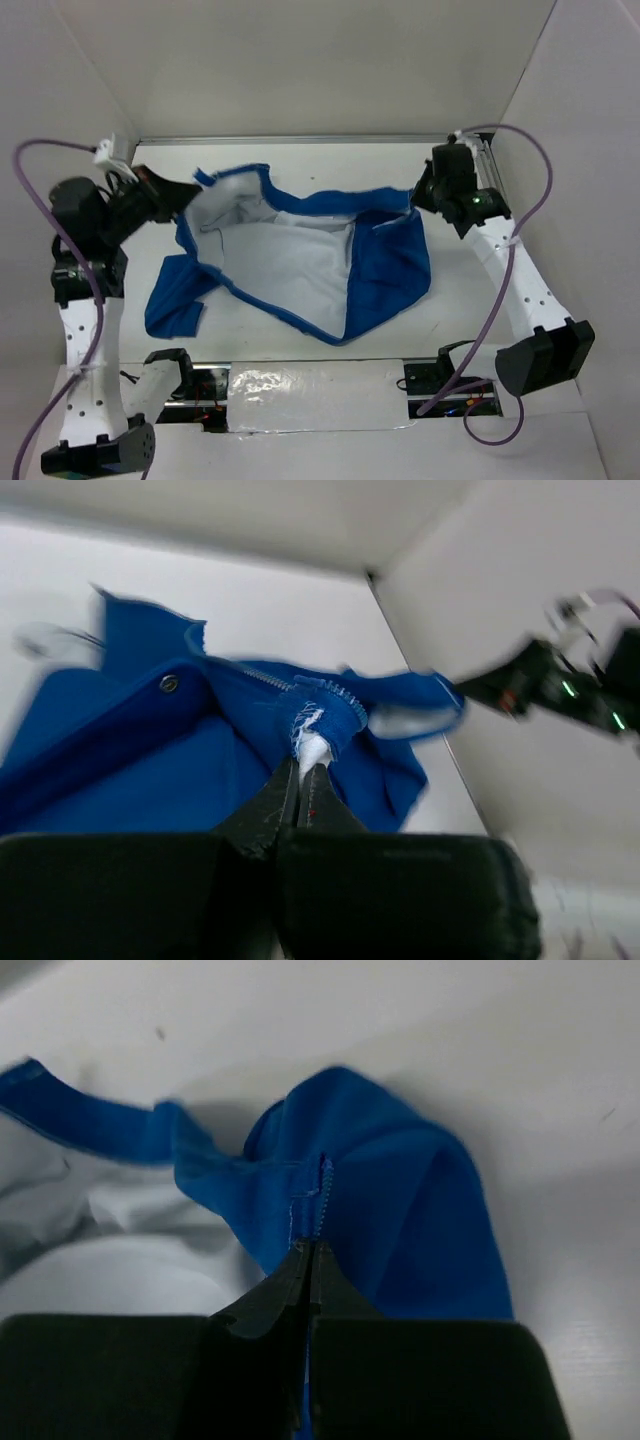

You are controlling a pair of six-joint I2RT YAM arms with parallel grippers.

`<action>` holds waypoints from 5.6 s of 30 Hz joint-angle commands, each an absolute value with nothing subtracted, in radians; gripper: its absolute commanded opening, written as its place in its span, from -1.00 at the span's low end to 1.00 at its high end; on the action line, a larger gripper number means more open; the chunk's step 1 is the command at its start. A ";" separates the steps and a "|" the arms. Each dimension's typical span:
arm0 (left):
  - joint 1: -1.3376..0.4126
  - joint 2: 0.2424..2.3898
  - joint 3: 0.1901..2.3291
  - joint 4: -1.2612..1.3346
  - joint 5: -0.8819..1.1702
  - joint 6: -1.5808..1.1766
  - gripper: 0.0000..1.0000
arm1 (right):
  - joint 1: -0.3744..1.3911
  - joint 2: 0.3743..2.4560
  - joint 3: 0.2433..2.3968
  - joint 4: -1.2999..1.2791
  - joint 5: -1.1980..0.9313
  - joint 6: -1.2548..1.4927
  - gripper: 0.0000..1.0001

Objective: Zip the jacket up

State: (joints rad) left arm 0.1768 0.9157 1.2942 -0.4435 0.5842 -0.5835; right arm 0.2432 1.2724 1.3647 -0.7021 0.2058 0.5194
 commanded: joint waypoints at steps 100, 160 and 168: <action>-0.729 1.060 1.865 -0.400 0.308 -0.462 -1.00 | 0.663 0.868 1.826 -0.494 0.009 0.396 -1.00; -0.692 1.042 0.785 -0.575 0.209 -0.916 0.98 | 0.939 0.883 0.584 -0.540 0.039 0.870 0.92; -0.686 1.042 0.779 -0.565 0.219 -0.897 0.99 | 1.078 1.026 0.612 -0.549 0.170 0.977 0.70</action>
